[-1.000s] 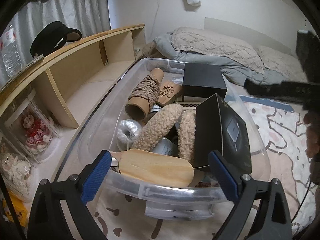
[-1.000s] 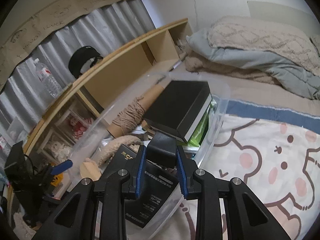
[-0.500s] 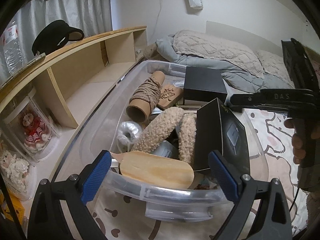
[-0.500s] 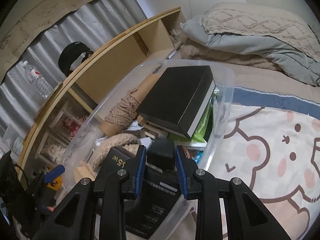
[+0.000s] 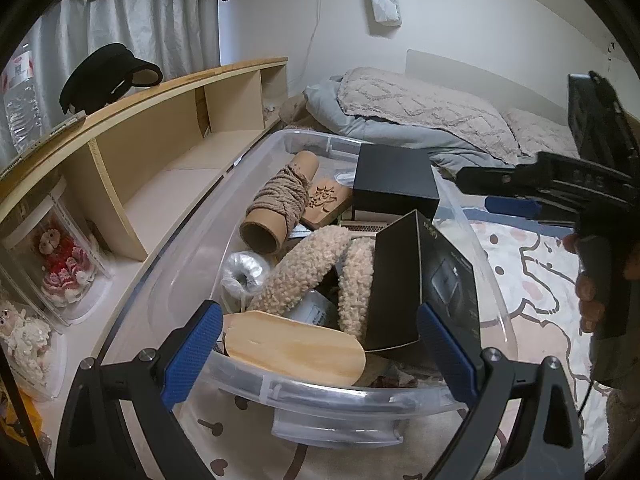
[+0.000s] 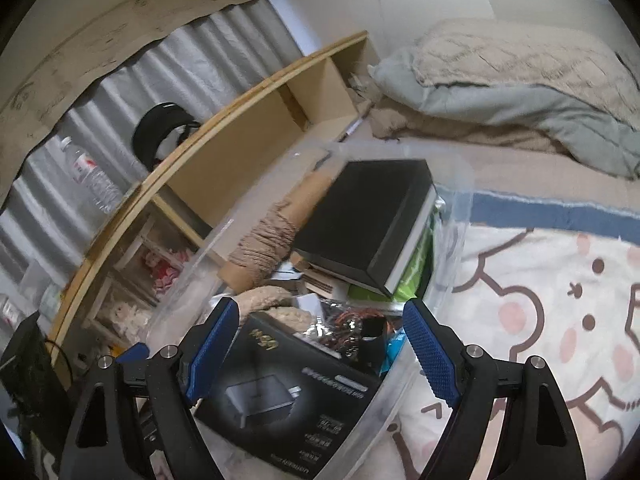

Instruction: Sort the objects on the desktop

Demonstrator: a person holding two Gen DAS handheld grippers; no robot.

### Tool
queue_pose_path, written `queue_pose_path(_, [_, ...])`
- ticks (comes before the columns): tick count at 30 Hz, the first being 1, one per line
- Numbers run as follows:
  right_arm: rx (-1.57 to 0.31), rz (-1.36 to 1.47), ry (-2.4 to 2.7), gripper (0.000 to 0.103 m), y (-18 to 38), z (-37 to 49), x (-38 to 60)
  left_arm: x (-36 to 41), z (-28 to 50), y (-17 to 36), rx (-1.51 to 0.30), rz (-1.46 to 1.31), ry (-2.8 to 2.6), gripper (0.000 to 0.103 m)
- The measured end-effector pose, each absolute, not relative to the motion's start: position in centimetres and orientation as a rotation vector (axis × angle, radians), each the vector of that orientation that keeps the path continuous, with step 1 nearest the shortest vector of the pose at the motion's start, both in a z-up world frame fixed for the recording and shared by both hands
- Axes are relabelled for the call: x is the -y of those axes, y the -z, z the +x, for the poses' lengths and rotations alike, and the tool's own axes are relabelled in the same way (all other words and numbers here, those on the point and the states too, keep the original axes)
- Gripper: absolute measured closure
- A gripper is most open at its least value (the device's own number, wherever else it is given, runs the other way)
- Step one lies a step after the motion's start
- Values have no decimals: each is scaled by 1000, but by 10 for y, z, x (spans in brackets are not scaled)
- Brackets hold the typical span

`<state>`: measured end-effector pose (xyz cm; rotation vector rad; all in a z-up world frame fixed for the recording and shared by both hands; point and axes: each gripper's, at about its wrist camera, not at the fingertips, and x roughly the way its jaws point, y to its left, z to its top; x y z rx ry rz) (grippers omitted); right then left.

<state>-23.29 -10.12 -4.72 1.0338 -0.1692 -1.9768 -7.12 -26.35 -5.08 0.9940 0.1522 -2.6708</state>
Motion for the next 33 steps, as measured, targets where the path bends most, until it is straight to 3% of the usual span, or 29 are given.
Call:
queue_pose_path(3, [168, 981, 1975, 0, 33, -224, 97, 262, -70, 45, -158, 971, 2677, 5])
queue_pose_path(12, [-41, 850, 2061, 0, 10, -193, 85, 246, -61, 23, -150, 882, 2732, 0])
queue_pose_path(33, [-176, 667, 2175, 0, -5, -122, 1, 207, -8, -34, -203, 689, 2781, 0])
